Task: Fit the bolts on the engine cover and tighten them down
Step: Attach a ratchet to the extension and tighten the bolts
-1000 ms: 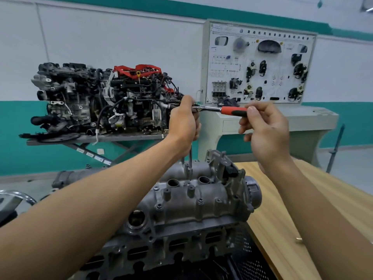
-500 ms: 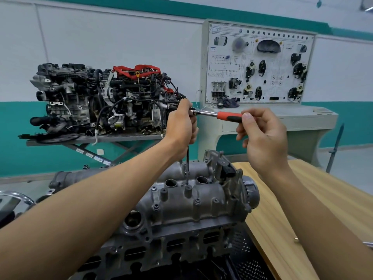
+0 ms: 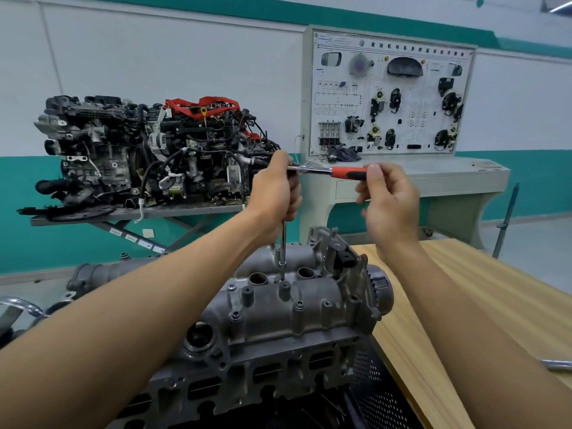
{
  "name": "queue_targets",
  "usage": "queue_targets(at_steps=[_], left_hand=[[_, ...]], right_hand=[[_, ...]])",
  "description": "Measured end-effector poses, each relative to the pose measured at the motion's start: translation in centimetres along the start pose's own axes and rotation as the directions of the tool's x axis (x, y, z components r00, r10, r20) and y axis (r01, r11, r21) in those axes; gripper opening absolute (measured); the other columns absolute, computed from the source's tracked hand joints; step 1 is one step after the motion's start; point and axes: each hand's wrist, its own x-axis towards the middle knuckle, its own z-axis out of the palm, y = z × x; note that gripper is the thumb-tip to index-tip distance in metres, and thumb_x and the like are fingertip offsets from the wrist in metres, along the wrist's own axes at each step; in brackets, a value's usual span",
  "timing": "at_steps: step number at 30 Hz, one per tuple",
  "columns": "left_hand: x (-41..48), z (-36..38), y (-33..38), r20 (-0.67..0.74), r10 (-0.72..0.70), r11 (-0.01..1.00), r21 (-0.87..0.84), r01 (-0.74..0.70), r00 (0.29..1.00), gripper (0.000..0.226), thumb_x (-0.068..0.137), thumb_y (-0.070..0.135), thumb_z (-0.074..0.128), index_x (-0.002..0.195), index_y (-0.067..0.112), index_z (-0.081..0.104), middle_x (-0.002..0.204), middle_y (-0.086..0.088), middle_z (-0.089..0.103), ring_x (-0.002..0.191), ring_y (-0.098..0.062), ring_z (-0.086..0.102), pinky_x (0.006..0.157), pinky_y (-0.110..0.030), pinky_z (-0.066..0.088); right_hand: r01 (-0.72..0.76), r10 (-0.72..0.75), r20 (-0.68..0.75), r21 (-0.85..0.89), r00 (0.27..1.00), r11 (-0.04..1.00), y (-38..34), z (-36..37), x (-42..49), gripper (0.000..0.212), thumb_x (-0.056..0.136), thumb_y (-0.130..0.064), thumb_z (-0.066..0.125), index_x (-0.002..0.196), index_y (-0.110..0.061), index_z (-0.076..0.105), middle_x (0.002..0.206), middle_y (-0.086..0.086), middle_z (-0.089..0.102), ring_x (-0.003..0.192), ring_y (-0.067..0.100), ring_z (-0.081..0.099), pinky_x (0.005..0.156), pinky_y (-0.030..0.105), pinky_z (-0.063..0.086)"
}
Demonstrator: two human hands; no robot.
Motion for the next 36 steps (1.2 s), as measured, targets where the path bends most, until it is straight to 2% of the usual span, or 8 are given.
queue_targets(at_steps=[5,9,12,17,24,27,32,36], left_hand=[[-0.3,0.8,-0.1,0.053,-0.032,0.999,0.041,0.03,0.998,0.053,0.096,0.035,0.038,0.045,0.029,0.026,0.045,0.006,0.019,0.041,-0.014,0.011,0.038,-0.019,0.014],[0.2,0.1,0.3,-0.023,-0.041,0.999,-0.013,0.041,0.999,0.051,0.096,0.034,0.037,0.046,0.027,0.025,0.044,0.005,0.019,0.042,-0.015,0.01,0.04,-0.019,0.013],[0.2,0.2,0.2,-0.043,-0.03,1.0,-0.012,0.029,0.999,0.054,0.096,0.034,0.037,0.043,0.027,0.028,0.042,0.005,0.022,0.039,-0.015,0.013,0.039,-0.019,0.015],[0.1,-0.3,0.3,-0.05,-0.029,0.999,-0.044,0.027,0.998,0.06,0.095,0.036,0.036,0.036,0.026,0.027,0.039,0.006,0.02,0.034,-0.014,0.012,0.041,-0.017,0.012],[0.2,-0.3,0.3,-0.126,-0.013,1.0,-0.029,0.009,0.992,0.061,0.092,0.036,0.041,0.033,0.025,0.037,0.042,0.007,0.029,0.042,-0.013,0.021,0.055,-0.035,0.011],[0.3,-0.3,0.2,-0.136,-0.004,0.999,-0.041,-0.002,0.991,0.059,0.09,0.036,0.042,0.032,0.026,0.038,0.043,0.007,0.03,0.05,-0.014,0.022,0.055,-0.035,0.012],[0.3,-0.4,0.1,-0.128,0.024,0.997,-0.071,-0.033,0.991,0.05,0.08,0.039,0.044,0.032,0.027,0.038,0.043,0.009,0.033,0.049,-0.014,0.024,0.054,-0.029,0.021],[-0.2,-0.2,0.3,-0.106,0.001,1.0,-0.014,-0.002,0.994,0.059,0.09,0.039,0.041,0.032,0.026,0.04,0.043,0.007,0.033,0.047,-0.014,0.024,0.048,-0.026,0.019]], right_hand=[[-0.189,0.199,0.05,-0.168,0.979,0.968,1.8,-0.3,2.8,0.023,0.105,-0.028,0.043,0.093,-0.026,0.062,0.078,-0.005,0.066,0.058,0.003,0.052,0.053,0.023,0.042],[0.073,-0.073,-0.028,0.0,0.997,0.997,-0.7,-0.5,-0.4,0.018,0.095,-0.024,0.059,0.077,-0.026,0.059,0.063,-0.007,0.056,0.056,0.012,0.047,0.05,0.027,0.037],[0.274,-0.272,-0.045,0.049,0.961,0.961,-3.1,0.3,-3.7,0.021,0.091,-0.019,0.066,0.073,-0.026,0.055,0.058,-0.017,0.051,0.052,0.002,0.043,0.051,0.016,0.036],[0.345,-0.345,-0.018,0.069,0.938,0.936,-4.9,1.7,-5.8,0.017,0.089,-0.012,0.07,0.076,-0.011,0.059,0.062,-0.013,0.055,0.053,0.0,0.05,0.053,0.013,0.039],[0.405,-0.406,0.01,0.058,0.914,0.913,-4.9,2.2,-6.0,0.018,0.089,-0.015,0.072,0.078,-0.005,0.061,0.066,-0.01,0.06,0.055,0.002,0.055,0.053,0.013,0.043],[0.403,-0.405,0.022,0.043,0.914,0.914,-5.0,2.2,-6.0,0.019,0.088,-0.014,0.072,0.077,-0.003,0.061,0.066,-0.003,0.061,0.055,0.006,0.056,0.053,0.017,0.044],[0.411,-0.412,0.025,0.056,0.911,0.91,-5.2,2.5,-6.7,0.018,0.087,-0.014,0.073,0.076,-0.017,0.059,0.065,-0.003,0.061,0.054,0.008,0.055,0.052,0.02,0.045],[0.294,-0.303,0.053,0.134,0.951,0.946,-5.2,2.2,-6.3,0.016,0.086,-0.014,0.074,0.079,-0.008,0.062,0.067,-0.005,0.063,0.056,0.006,0.056,0.054,0.017,0.044]])
